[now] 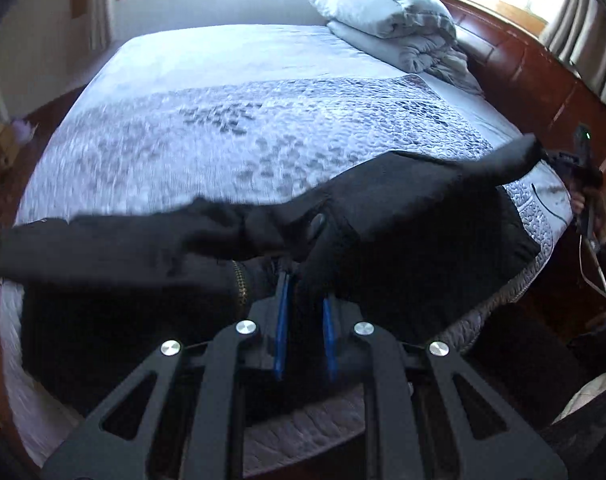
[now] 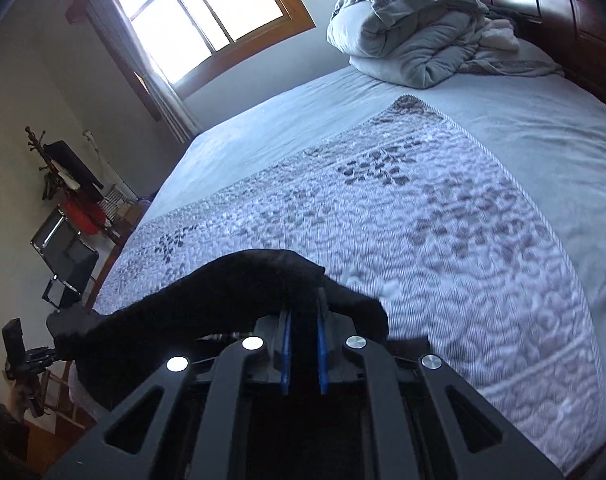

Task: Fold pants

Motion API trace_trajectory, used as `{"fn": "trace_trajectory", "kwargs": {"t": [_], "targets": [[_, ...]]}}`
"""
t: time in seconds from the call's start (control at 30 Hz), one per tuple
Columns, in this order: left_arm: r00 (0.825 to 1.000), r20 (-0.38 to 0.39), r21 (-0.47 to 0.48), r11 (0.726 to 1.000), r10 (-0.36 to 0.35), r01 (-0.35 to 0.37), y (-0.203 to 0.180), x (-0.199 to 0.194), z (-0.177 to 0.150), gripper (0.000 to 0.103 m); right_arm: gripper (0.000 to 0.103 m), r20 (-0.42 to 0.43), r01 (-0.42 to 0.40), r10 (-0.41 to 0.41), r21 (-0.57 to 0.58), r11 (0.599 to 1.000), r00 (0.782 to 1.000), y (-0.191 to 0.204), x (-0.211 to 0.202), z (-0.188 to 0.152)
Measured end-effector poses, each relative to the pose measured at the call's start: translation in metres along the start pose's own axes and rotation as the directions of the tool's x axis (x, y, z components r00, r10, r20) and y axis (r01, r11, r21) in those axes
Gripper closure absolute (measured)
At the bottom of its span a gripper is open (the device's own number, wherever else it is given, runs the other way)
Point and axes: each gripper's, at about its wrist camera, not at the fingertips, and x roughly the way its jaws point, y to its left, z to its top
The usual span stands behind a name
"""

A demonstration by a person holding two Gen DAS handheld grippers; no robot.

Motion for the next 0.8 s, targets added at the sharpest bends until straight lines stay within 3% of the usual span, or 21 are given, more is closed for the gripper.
{"fn": "trace_trajectory", "kwargs": {"t": [0.2,0.37,0.5,0.53,0.57,0.6,0.67,0.73,0.8], "targets": [[1.000,-0.014,-0.100,0.995,0.007,-0.009,0.002,0.021,-0.057,0.086,0.093,-0.087,0.068,-0.072,-0.045,0.997,0.994,0.003,0.000,-0.048],[0.999,-0.038,-0.155,0.987,0.028,-0.034,0.003,0.037,-0.093,0.078,0.093,-0.180,0.142,-0.146,-0.038,0.989,0.973,-0.012,0.018,-0.090],[0.999,-0.036,-0.208,0.978,-0.001,-0.006,0.005,0.032,-0.104,0.068,0.089,-0.234,0.200,-0.203,-0.037,0.979,0.951,-0.021,0.030,-0.116],[0.999,-0.028,-0.226,0.974,-0.026,0.019,0.006,0.026,-0.107,0.050,0.083,-0.247,0.221,-0.222,-0.030,0.975,0.943,-0.023,0.030,-0.121],[0.997,-0.013,-0.251,0.965,-0.074,0.068,0.009,0.021,-0.109,0.016,0.080,-0.252,0.233,-0.230,-0.021,0.972,0.940,-0.026,0.029,-0.124],[0.997,0.004,-0.274,0.958,-0.083,0.081,0.011,0.016,-0.111,0.004,0.077,-0.253,0.235,-0.232,-0.016,0.972,0.939,-0.027,0.026,-0.126],[0.994,0.061,-0.330,0.938,-0.096,0.110,0.018,0.000,-0.116,0.004,0.076,-0.248,0.245,-0.237,-0.001,0.970,0.939,-0.030,0.016,-0.130],[0.992,0.091,-0.370,0.922,-0.085,0.113,0.026,-0.009,-0.120,0.004,0.061,-0.245,0.243,-0.224,0.051,0.969,0.943,-0.037,0.001,-0.133],[0.994,0.107,-0.422,0.903,-0.038,0.080,0.037,-0.014,-0.125,0.004,0.054,-0.223,0.232,-0.205,0.101,0.967,0.953,-0.042,-0.014,-0.133]]}}
